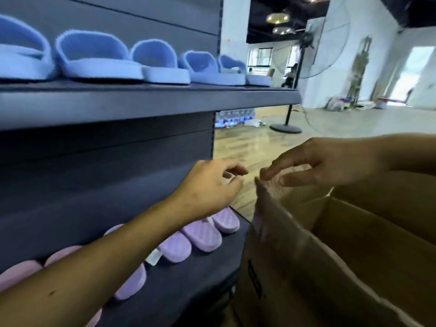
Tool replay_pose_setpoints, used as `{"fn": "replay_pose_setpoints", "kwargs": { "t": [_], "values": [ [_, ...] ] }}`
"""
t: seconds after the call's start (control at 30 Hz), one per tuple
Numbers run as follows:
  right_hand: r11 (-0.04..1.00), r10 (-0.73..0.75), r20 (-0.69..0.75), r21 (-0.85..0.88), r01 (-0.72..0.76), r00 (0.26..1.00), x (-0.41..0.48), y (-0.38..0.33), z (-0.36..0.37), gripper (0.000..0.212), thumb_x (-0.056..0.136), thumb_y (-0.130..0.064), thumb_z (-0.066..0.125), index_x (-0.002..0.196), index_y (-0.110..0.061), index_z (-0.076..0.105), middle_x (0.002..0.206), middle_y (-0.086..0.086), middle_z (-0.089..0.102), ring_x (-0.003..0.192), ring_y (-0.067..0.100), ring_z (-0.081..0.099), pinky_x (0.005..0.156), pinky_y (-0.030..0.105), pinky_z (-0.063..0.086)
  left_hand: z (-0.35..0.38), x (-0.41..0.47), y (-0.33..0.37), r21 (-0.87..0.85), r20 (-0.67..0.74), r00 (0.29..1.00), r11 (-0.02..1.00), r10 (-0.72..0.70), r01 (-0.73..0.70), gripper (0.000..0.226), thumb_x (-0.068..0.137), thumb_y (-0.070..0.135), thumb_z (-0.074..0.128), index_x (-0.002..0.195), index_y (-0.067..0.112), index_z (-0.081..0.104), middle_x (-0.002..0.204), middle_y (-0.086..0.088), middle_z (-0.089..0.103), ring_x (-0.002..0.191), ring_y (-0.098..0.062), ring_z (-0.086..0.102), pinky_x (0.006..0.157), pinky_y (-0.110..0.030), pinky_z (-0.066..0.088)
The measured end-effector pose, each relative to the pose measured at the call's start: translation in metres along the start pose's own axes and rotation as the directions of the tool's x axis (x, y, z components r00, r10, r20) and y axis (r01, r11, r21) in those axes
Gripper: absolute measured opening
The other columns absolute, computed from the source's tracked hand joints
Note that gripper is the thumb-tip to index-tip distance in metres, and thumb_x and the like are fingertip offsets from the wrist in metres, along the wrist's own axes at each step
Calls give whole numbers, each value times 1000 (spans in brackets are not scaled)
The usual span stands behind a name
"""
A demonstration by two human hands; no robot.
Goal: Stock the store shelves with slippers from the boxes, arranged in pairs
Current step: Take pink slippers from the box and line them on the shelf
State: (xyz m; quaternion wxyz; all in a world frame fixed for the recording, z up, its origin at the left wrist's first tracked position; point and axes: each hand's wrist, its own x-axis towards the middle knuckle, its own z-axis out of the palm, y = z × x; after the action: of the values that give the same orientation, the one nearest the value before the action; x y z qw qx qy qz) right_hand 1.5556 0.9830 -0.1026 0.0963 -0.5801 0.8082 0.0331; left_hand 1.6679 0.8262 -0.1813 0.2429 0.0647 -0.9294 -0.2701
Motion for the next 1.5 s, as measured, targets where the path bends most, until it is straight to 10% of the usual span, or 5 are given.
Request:
{"fn": "replay_pose_setpoints", "kwargs": {
  "t": [0.33,0.7,1.07,1.3,1.5],
  "values": [
    [974,149,156,149,-172,977,-40,136,89,27,95,-29,47,120,-31,58,90,-32,48,85,-14,48,80,9,35,126,123,91,380,671,741,844,32,-380,31,96,23,42,123,26,56,122,4,59,105,-12,53,89,-23,39],
    [891,306,559,116,-438,771,-4,214,264,48,97,-33,42,142,-17,35,146,3,39,131,19,40,101,24,33,209,131,74,346,932,281,786,-227,-512,28,98,30,41,124,28,51,88,14,50,84,-7,52,80,-25,47],
    [670,117,510,593,-447,852,-3,155,354,60,81,-40,66,134,-22,46,140,1,46,127,20,43,109,31,32,232,149,91,338,928,316,800,-197,-495,13,98,33,40,106,28,50,87,7,59,83,-12,61,84,-31,51],
    [537,330,318,711,-454,889,-31,169,321,36,78,-29,72,110,-14,64,105,-4,64,92,10,58,68,9,47,227,149,81,388,909,325,816,-262,-428,13,97,30,41,102,24,51,85,4,59,83,-15,61,83,-31,49],
    [-289,532,309,941,-174,788,-6,163,270,26,88,-25,60,103,-5,67,100,13,70,95,24,66,91,39,52,224,148,83,394,903,344,812,-256,-430,18,95,33,45,104,23,57,93,1,63,96,-20,63,90,-37,51]
  ]
}}
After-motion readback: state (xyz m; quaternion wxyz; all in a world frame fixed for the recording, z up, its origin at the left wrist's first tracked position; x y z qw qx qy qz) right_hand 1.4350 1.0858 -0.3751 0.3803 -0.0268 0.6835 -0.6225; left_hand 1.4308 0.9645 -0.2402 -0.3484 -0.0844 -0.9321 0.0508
